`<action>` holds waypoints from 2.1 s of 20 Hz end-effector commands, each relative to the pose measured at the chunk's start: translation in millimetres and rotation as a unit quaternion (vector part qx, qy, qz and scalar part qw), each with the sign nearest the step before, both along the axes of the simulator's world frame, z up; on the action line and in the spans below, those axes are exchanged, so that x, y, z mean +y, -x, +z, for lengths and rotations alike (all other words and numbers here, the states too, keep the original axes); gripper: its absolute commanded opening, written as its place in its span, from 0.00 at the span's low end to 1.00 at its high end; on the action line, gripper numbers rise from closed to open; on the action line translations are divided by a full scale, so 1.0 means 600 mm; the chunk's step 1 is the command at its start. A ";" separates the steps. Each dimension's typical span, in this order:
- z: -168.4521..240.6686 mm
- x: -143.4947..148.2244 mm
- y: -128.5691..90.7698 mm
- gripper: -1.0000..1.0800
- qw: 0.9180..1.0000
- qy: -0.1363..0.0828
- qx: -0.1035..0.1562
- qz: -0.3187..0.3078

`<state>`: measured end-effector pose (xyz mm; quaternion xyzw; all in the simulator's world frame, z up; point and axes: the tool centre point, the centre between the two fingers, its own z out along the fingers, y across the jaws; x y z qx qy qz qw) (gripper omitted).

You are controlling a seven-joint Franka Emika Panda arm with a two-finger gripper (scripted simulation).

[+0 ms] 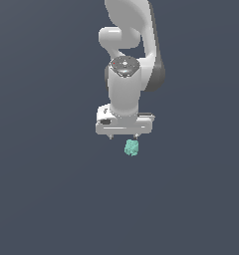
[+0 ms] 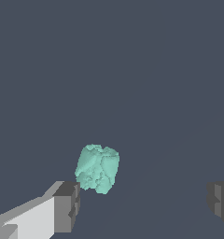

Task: Pick up the object and move it to a goal position.

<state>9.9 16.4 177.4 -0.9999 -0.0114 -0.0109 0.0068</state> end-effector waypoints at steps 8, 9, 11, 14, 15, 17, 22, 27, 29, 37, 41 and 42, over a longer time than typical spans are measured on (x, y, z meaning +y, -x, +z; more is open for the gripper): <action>-0.017 -0.023 0.002 0.96 1.000 0.009 -0.001 0.001; -0.019 -0.025 0.003 0.96 1.000 0.010 -0.002 0.001; -0.022 -0.028 0.003 0.96 1.000 0.011 -0.002 0.001; -0.020 -0.027 0.003 0.96 1.000 0.011 -0.002 0.001; -0.019 -0.027 0.003 0.96 1.000 0.011 -0.002 0.002; -0.020 -0.027 0.003 0.96 1.000 0.011 -0.002 0.001; -0.032 -0.017 0.006 0.96 1.000 0.010 -0.001 -0.009; -0.055 0.002 0.015 0.96 0.999 0.008 0.002 -0.030; -0.067 0.013 0.019 0.96 0.999 0.008 0.003 -0.042; -0.120 0.057 0.044 0.96 0.996 0.006 0.009 -0.094; -0.136 0.069 0.053 0.96 0.994 0.006 0.011 -0.109; -0.138 0.072 0.054 0.96 0.994 0.006 0.011 -0.112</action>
